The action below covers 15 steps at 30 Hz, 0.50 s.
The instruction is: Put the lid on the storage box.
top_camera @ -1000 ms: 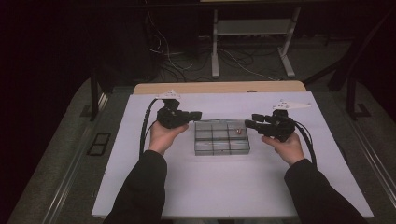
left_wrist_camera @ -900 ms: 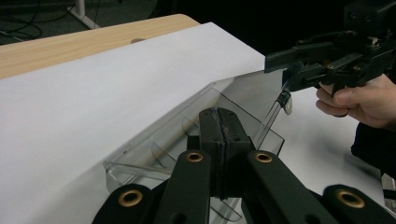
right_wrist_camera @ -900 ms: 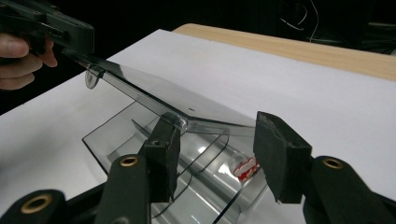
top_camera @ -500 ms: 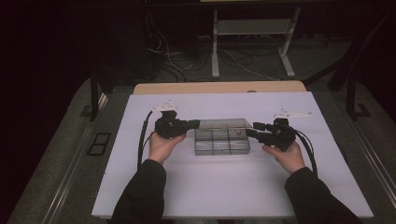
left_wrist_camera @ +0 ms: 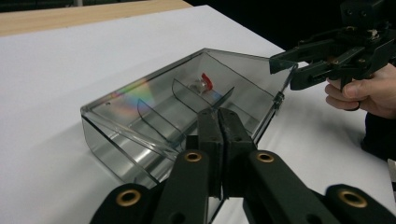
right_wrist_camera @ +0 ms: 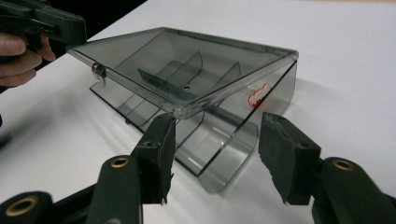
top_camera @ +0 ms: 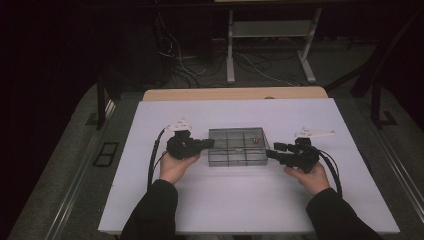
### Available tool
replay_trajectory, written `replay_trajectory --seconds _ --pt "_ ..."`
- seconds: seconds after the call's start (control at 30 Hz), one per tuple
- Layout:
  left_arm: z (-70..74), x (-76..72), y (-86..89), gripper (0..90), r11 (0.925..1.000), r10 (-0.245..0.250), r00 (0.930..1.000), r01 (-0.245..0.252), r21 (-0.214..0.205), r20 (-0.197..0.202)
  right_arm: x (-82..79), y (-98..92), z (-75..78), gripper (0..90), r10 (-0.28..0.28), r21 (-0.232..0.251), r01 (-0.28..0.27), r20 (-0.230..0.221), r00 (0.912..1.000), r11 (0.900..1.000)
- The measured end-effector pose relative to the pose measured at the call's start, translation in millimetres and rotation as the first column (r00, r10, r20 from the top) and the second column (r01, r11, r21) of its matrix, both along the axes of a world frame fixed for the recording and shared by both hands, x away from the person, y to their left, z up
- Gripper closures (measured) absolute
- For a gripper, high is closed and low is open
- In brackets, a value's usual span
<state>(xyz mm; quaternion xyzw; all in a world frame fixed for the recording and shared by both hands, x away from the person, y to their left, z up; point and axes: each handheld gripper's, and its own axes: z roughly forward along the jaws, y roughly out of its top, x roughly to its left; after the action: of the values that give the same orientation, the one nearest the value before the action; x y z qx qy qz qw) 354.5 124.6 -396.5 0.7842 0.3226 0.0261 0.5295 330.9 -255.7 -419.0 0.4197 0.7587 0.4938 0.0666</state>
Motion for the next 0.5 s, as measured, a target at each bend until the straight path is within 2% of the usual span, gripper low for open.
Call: replay_trajectory --seconds 0.13,0.3,0.4,0.5 --pt "-5.1 -8.6 0.6 73.2 0.9999 -0.008 1.0 0.008 -0.009 -0.004 -7.9 -0.9 -2.2 45.9 -0.007 -0.008 0.007 -0.015 0.9999 0.9999" --pt "-4.5 -20.7 1.0 47.3 0.9997 0.021 0.9997 -0.021 -0.007 -0.014 -18.9 -5.1 2.9 41.1 0.005 -0.002 -0.005 -0.016 0.9999 1.0" --pt "-3.6 -27.2 2.2 33.2 0.9991 0.043 0.9989 -0.043 0.005 -0.018 -25.0 -7.4 7.3 28.9 0.009 0.003 -0.009 -0.01 0.9999 1.0" --pt "-4.1 -34.0 5.9 20.4 0.9988 0.047 0.9987 -0.047 -0.014 -0.019 -31.2 -9.1 10.1 14.4 0.018 -0.008 -0.018 -0.011 0.9998 0.9998"
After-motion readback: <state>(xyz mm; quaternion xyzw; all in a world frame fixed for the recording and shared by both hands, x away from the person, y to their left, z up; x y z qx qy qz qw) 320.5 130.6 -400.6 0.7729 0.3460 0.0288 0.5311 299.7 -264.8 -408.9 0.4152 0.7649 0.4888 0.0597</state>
